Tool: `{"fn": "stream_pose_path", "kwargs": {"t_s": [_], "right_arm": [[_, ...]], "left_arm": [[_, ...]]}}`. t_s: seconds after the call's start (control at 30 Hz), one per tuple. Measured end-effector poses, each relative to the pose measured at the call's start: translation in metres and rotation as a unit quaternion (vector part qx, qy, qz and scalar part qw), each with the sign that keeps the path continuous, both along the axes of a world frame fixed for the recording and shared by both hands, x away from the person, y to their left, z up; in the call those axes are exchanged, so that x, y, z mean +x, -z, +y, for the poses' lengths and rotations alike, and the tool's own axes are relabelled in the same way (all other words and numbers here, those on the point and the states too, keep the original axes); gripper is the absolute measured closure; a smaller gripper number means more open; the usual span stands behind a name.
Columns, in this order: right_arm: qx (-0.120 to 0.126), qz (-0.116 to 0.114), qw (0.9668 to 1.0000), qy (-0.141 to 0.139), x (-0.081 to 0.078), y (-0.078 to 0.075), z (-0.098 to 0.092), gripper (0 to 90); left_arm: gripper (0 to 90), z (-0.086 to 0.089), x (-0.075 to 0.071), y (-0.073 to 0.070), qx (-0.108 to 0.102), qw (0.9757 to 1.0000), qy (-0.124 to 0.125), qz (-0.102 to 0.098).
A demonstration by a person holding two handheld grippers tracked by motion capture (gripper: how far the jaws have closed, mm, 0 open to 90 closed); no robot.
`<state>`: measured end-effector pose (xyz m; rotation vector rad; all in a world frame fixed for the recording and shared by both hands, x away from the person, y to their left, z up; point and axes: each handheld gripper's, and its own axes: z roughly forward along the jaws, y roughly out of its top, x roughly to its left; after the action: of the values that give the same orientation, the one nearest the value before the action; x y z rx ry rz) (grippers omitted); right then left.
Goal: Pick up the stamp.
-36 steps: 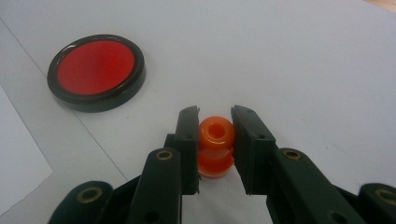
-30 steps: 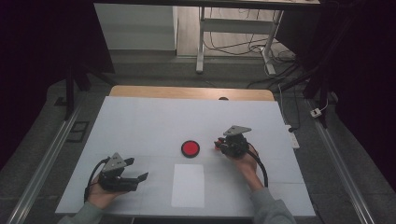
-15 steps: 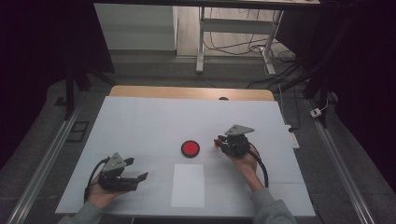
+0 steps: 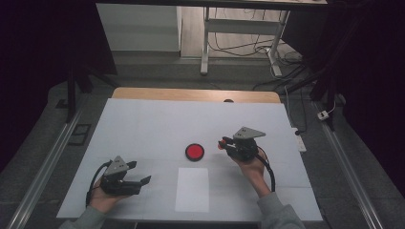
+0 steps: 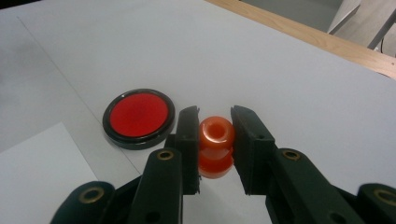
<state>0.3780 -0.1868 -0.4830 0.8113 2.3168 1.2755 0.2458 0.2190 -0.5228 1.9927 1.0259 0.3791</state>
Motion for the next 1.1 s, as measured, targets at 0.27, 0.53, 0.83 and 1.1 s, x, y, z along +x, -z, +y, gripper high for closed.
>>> {"fn": "stream_pose_path", "kwargs": {"t_s": [0.27,0.53,0.83,1.1], "right_arm": [[0.012,-0.002,0.9999,-0.008,-0.005,-0.004,0.001,71.8],[0.021,-0.006,0.9996,-0.018,-0.012,-0.009,0.003,71.8],[0.027,-0.008,0.9990,-0.034,-0.019,-0.013,0.010,71.8],[0.027,-0.007,0.9986,-0.046,-0.024,-0.013,0.016,71.8]], "left_arm": [[19.6,0.000,0.000,0.000,0.000,1.0000,-0.001,0.000],[19.7,0.000,0.000,0.000,0.001,1.0000,0.000,0.000],[19.7,0.000,0.000,0.000,0.001,1.0000,-0.001,-0.001],[19.8,-0.001,0.000,0.001,0.002,1.0000,0.000,0.000]]}}
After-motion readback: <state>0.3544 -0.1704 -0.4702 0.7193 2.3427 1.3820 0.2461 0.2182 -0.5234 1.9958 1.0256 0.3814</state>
